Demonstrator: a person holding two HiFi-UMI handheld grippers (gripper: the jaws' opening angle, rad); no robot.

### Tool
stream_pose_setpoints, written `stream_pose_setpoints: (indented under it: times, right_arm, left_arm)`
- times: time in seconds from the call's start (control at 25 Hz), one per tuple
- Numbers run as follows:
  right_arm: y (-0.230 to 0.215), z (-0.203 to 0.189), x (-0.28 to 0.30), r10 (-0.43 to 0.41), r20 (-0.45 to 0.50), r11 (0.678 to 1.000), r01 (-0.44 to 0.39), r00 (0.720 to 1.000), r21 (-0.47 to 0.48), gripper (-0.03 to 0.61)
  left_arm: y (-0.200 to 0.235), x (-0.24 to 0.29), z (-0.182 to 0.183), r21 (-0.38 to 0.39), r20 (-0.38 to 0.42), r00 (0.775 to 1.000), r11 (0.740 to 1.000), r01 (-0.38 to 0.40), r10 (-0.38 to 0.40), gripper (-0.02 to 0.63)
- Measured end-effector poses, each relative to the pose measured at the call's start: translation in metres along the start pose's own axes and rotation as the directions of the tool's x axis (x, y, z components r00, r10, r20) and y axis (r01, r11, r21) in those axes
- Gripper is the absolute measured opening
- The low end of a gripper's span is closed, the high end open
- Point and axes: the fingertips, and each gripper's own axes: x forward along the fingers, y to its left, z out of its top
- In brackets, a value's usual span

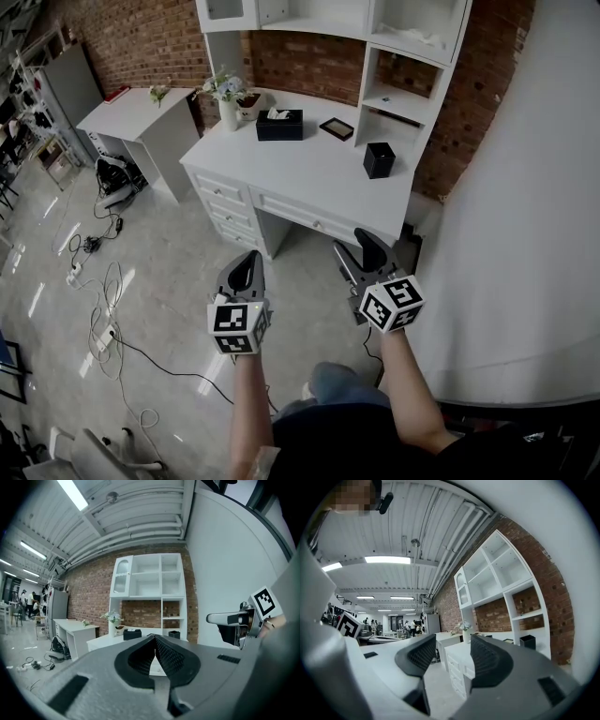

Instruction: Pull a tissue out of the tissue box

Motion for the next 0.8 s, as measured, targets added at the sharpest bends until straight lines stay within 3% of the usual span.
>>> stream_pose_setpoints:
  times: [0.36, 0.8]
  right_arm:
    - [-0.005, 0.016, 0.009, -0.013, 0.055, 1.0, 0.013, 0.998, 0.003, 0.215]
    - [-0.041, 0.038, 0.071, -0.005, 0.109, 1.0, 0.008, 0.994, -0.019, 0.215]
  left_arm:
    - [0.017, 0.003, 0.018, 0.03, 0.035, 0.999, 0.999, -0.015, 0.014, 0.009]
    - [0.052, 0.063, 0.04, 0.078, 0.067, 0.997, 0.996, -0.035, 0.03, 0.009]
